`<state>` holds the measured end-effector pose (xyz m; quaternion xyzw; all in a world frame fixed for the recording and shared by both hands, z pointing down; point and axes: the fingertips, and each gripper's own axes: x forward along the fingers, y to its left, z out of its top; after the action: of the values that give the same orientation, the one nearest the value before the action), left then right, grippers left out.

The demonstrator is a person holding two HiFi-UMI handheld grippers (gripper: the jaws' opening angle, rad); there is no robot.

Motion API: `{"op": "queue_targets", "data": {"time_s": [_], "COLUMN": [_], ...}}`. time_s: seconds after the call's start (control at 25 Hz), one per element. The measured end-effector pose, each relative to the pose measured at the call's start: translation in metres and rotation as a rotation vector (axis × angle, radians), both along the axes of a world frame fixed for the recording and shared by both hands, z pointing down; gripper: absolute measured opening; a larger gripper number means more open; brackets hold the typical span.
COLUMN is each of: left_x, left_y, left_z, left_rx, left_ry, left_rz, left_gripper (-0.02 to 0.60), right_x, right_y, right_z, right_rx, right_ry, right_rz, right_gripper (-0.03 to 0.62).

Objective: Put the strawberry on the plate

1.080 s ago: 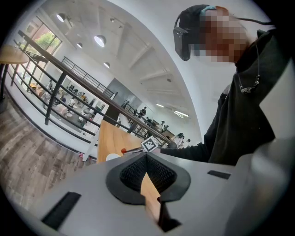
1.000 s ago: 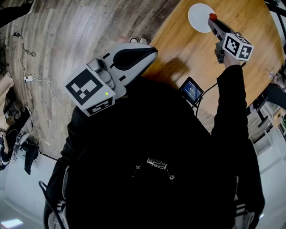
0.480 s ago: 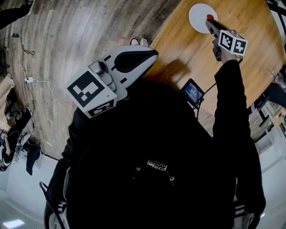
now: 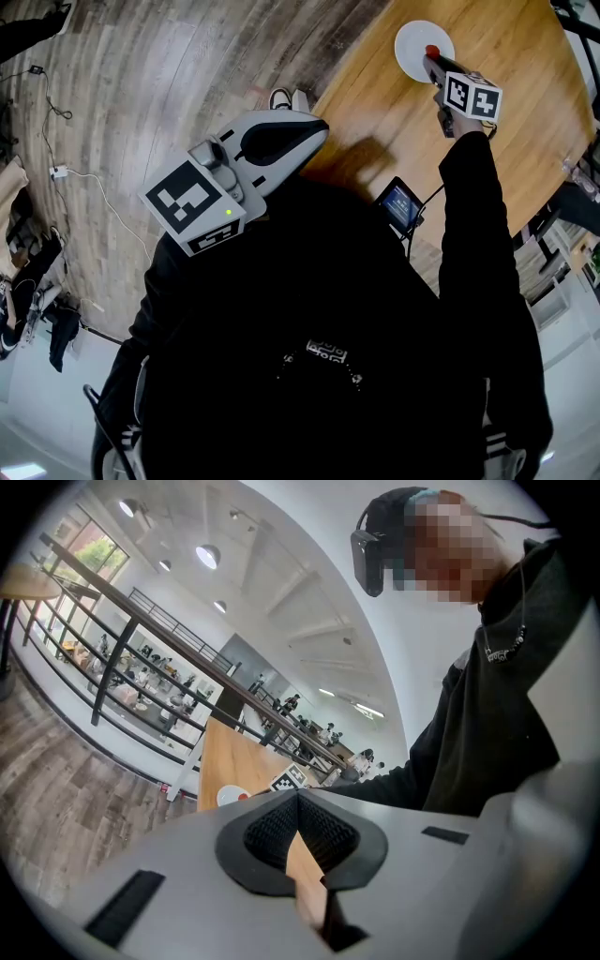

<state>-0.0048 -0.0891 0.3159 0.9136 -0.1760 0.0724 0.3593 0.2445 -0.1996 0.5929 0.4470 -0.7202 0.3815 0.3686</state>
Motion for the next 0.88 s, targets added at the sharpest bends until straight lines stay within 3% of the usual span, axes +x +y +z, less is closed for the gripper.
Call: {"op": "queue_targets", "data": {"time_s": [0.48,0.88], "left_x": [-0.004,0.002], "left_y": [-0.002,0.012], "left_z": [0.007,0.015], "left_rx": [-0.037,-0.039], "left_ry": [0.022,0.036], "left_rz": [-0.01,0.011], "left_gripper": [0.0,0.0], "right_x": [0.009,0.013], "right_y": [0.005,0.011], "right_z": [0.021,0.025], "right_rx": [-0.017,-0.007], "right_ry": [0.082,0.084], "right_rz": [0.011,0.006], "right_gripper": [0.109,0.11]}}
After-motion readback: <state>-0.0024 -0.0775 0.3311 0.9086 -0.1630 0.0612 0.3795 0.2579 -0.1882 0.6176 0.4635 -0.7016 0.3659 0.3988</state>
